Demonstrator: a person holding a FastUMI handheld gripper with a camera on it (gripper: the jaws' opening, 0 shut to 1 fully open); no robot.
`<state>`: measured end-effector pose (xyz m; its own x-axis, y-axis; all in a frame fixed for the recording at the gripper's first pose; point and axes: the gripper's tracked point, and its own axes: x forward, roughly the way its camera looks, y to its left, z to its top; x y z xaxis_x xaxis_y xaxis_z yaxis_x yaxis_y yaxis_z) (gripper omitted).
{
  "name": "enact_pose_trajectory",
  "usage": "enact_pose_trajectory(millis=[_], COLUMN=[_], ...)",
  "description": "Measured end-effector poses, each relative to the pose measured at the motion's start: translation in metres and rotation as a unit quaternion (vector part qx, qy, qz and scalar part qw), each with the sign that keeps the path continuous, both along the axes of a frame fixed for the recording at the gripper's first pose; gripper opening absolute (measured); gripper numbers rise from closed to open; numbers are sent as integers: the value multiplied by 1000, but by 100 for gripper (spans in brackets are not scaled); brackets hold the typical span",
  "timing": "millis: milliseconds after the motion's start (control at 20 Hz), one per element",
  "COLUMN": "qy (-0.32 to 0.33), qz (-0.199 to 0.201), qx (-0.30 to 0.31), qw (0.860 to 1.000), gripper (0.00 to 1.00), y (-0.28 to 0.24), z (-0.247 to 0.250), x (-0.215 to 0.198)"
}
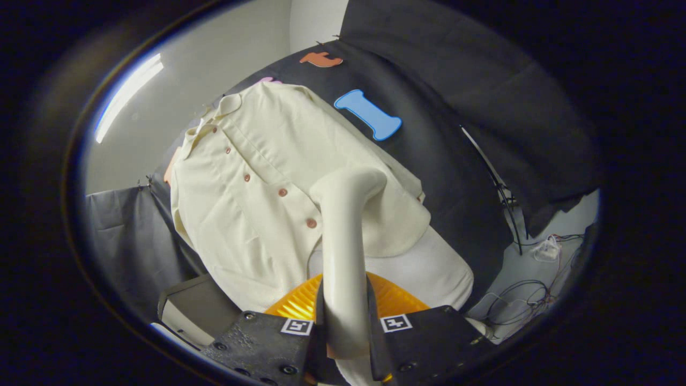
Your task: Iron the clothes twice with a garment steamer, once on the left side and once on the right side.
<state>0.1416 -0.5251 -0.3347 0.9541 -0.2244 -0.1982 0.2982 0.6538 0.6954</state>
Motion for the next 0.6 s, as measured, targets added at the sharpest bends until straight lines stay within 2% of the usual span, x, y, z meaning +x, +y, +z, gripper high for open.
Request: enact_pose_trajectory(millis=[350, 600], qy=[27, 28], qz=[-25, -45], qx=[30, 46], qw=[999, 998], gripper=[31, 32], y=[17, 26], z=[-32, -28], x=[-19, -37])
